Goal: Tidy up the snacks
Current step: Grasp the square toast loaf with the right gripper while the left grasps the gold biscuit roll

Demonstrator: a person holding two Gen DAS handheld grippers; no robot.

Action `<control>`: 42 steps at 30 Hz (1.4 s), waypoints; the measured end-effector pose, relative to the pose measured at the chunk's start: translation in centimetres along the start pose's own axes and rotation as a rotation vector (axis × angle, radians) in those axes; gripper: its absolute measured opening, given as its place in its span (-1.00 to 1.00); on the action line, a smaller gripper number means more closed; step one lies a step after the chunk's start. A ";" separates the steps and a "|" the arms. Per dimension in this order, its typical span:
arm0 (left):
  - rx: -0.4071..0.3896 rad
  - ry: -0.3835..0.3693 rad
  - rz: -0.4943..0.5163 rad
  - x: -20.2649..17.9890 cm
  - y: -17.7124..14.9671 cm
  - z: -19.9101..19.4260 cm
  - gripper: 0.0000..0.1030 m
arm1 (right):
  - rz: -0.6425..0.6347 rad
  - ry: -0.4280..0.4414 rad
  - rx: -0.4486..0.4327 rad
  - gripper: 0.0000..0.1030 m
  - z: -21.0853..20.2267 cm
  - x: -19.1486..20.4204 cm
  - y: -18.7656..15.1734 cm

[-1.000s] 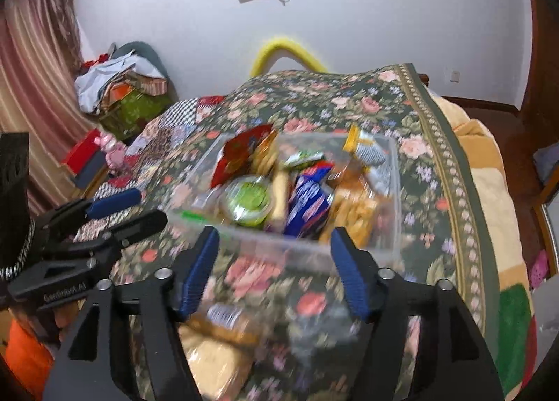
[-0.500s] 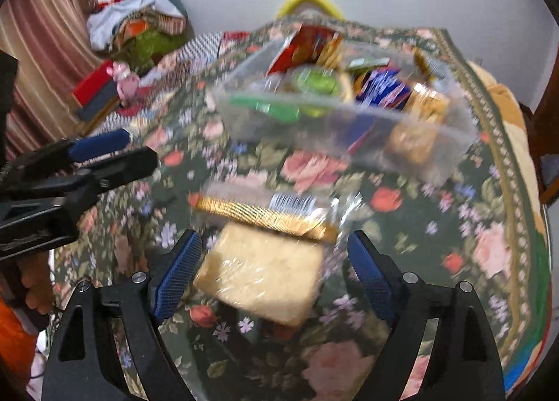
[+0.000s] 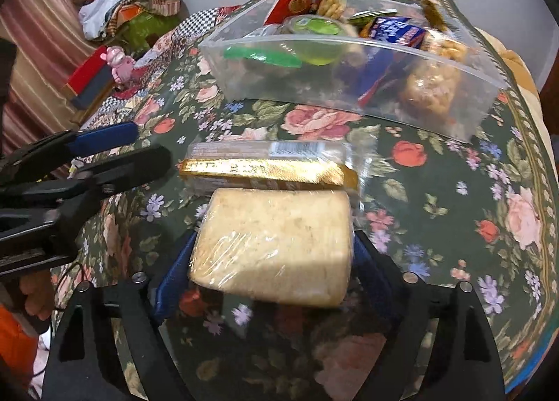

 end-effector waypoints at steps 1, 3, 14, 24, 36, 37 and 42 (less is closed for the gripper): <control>0.006 -0.011 0.011 -0.5 0.3 0.5 0.25 | 0.001 -0.015 -0.007 0.56 -0.3 -0.4 -0.1; 0.021 -0.025 0.029 -1.5 0.9 1.7 0.26 | 0.006 -0.047 -0.023 0.55 -0.9 -1.4 -0.4; 0.124 -0.049 0.096 -3.7 0.5 6.6 0.39 | 0.150 -0.153 -0.067 0.55 -4.4 -9.6 -1.7; 0.069 -0.004 0.062 -3.0 -1.0 5.3 -0.29 | 0.153 -0.113 -0.096 0.55 -4.7 -8.7 -1.2; -0.062 -0.001 0.047 -3.3 0.5 0.3 -0.32 | 0.129 -0.100 -0.182 0.55 -6.3 -7.6 1.8; -0.077 -0.004 0.046 -3.4 0.9 -0.2 -0.72 | 0.128 -0.102 -0.191 0.55 -6.5 -7.5 2.0; -0.139 -0.043 0.057 -3.9 3.0 -2.5 -1.00 | 0.124 -0.105 -0.232 0.55 -7.4 -7.4 3.4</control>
Point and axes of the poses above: each gripper's, at about its wrist camera, not at the fingertips, and z roughly the way its jaws point, x to its left, y to its top, the point moved 4 cm from there along z, roughly the way its jaws point, and after that the axes turned 4 degrees about -z, right-handed, at the moved point
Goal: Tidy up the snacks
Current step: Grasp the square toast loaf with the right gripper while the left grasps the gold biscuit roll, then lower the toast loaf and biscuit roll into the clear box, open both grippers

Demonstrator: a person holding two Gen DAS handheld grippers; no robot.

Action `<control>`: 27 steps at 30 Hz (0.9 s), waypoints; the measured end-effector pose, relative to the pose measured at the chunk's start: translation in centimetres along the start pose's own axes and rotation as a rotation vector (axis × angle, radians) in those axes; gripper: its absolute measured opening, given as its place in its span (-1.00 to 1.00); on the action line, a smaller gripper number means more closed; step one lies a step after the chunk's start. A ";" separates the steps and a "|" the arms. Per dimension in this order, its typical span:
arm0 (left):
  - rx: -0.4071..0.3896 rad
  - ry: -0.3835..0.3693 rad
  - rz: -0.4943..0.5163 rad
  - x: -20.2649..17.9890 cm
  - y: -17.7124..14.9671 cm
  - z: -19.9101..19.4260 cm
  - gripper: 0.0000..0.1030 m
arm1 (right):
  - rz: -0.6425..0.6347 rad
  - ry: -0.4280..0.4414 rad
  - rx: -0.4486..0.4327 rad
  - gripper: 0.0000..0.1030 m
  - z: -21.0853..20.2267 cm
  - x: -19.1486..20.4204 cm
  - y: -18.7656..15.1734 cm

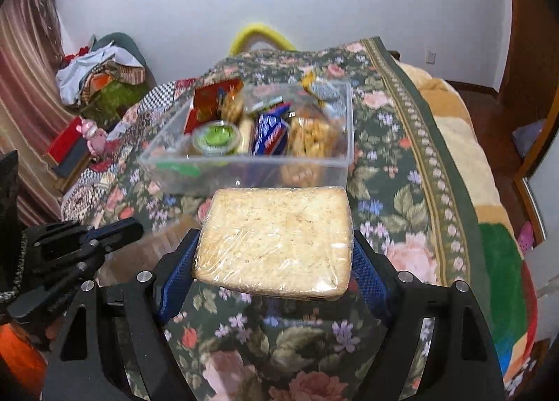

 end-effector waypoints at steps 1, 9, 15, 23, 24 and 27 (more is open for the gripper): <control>-0.001 -0.008 0.014 -0.2 0.4 0.0 -1.00 | 0.000 0.001 -0.004 0.55 0.0 0.0 0.2; 0.114 0.029 0.059 -0.4 -2.6 2.8 -0.04 | 0.012 0.020 -0.004 0.55 0.2 0.0 0.3; 0.236 0.070 0.024 1.4 -6.4 6.7 -0.03 | 0.022 0.019 0.014 0.55 0.5 -0.5 0.0; 0.176 0.083 -0.001 1.4 -6.6 6.1 -0.25 | 0.022 0.022 0.016 0.55 0.5 -0.3 0.1; 0.173 0.082 -0.001 1.3 -6.5 6.0 -0.27 | 0.022 0.024 0.015 0.55 0.5 -0.3 0.1; 0.149 0.071 -0.005 1.0 -5.9 4.9 -0.32 | 0.017 0.023 0.010 0.55 0.4 -0.2 0.2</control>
Point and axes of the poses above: each gripper's, at about its wrist camera, not at the fingertips, and z roughly the way its jaws point, x to its left, y to its top, the point moved 4 cm from there along z, roughly the way its jaws point, and after that the axes turned 4 degrees about -z, right-handed, at the moved point
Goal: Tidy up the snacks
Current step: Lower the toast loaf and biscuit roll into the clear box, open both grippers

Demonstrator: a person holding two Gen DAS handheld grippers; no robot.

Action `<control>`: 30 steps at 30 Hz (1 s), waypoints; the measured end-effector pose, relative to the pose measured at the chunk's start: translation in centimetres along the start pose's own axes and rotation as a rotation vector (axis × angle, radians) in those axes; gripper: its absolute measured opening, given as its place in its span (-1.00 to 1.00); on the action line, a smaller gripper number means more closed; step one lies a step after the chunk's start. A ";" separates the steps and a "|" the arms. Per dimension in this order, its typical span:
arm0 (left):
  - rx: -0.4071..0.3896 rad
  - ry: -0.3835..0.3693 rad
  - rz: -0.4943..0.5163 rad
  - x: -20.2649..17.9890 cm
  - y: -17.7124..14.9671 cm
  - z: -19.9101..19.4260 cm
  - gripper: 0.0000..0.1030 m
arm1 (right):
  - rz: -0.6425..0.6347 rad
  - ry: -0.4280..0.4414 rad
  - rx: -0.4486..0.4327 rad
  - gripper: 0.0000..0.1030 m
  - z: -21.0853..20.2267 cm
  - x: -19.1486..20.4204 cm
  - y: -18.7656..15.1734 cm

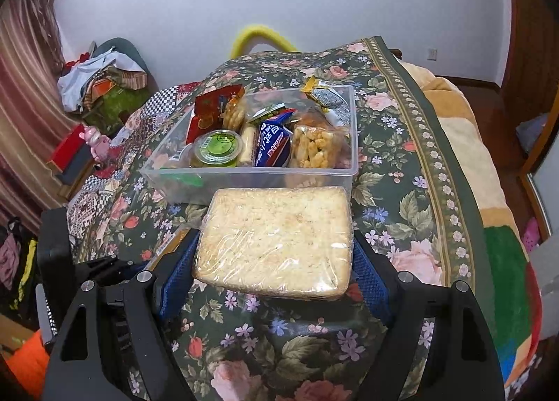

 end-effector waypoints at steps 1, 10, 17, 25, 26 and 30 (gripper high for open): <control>-0.008 -0.012 -0.003 0.0 0.4 -0.5 -0.32 | -0.001 -0.001 -0.002 0.55 0.0 0.0 0.1; -0.149 -0.031 0.010 -0.4 4.8 -5.7 -0.32 | -0.001 0.003 -0.034 0.55 0.1 0.1 1.8; -0.213 -0.007 0.013 -0.1 9.3 -5.5 -0.32 | -0.017 0.005 -0.091 0.55 0.6 0.6 4.9; -0.189 -0.008 0.003 -0.1 13.4 -1.5 -0.32 | -0.035 -0.007 -0.094 0.55 3.0 0.2 7.6; -0.186 -0.007 0.000 -0.1 14.0 -0.8 -0.32 | -0.034 -0.014 -0.090 0.55 3.5 0.0 7.9; -0.195 -0.005 -0.001 -0.2 15.3 0.7 -0.32 | -0.009 -0.009 -0.068 0.55 5.0 -1.0 8.3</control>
Point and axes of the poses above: each gripper's, at about its wrist camera, not at the fingertips, and z roughly the way its jaws point, x to its left, y to its top, the point moved 4 cm from there along z, roughly the way its jaws point, and after that the axes turned 4 degrees about -z, right-handed, at the moved point
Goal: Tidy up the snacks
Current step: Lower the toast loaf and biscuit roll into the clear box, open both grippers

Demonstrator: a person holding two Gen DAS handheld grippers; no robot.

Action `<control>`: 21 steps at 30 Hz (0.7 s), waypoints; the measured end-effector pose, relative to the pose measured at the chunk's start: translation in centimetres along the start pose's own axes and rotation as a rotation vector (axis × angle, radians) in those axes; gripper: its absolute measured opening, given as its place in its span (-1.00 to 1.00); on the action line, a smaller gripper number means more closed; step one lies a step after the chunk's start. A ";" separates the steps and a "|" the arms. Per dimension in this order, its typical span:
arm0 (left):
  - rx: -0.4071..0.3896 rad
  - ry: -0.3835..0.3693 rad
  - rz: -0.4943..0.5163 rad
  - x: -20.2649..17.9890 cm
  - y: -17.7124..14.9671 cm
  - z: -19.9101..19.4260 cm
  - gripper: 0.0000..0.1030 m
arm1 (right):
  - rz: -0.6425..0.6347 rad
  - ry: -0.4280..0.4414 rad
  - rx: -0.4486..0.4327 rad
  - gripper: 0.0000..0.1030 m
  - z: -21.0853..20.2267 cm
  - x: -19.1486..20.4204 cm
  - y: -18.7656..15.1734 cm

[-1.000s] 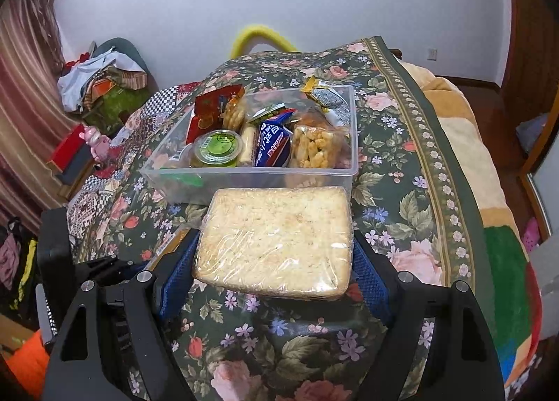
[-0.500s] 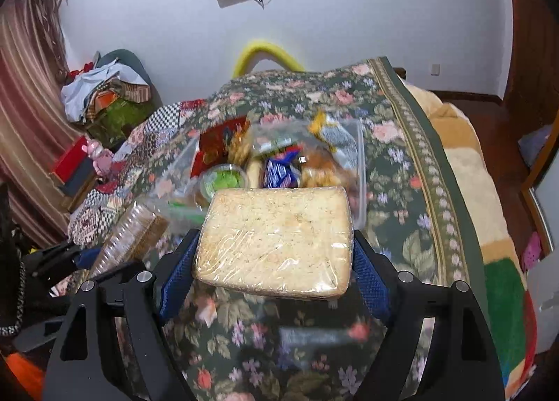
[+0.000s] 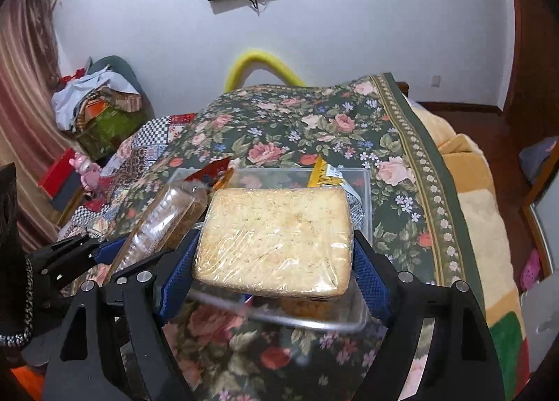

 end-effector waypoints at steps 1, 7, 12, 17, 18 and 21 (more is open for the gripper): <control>0.001 -0.002 -0.002 0.1 0.3 0.6 -0.32 | 0.006 0.003 0.006 0.55 0.4 -0.2 0.0; 0.041 0.001 -0.024 0.7 0.6 3.1 -0.29 | 0.023 0.004 0.020 0.55 1.6 -0.9 0.1; 0.018 -0.017 -0.043 0.9 0.6 2.8 -0.27 | 0.027 0.017 0.004 0.55 1.1 -1.2 0.5; -0.022 -0.015 -0.039 0.7 1.1 0.5 -0.24 | -0.001 0.018 -0.013 0.55 -0.3 -0.6 0.6; -0.028 -0.011 -0.037 0.6 1.2 -0.1 -0.24 | -0.004 0.018 -0.020 0.55 -0.8 -0.4 0.7; -0.058 -0.004 -0.040 0.5 1.4 -2.4 -0.24 | -0.018 0.016 -0.044 0.55 -2.4 0.0 0.9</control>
Point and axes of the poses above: each gripper's, at about its wrist camera, not at the fingertips, and z roughly the way its jaws point, x to its left, y to its top, the point moved 4 cm from there along z, roughly the way its jaws point, and after that the axes turned 4 degrees about -z, right-handed, at the moved point
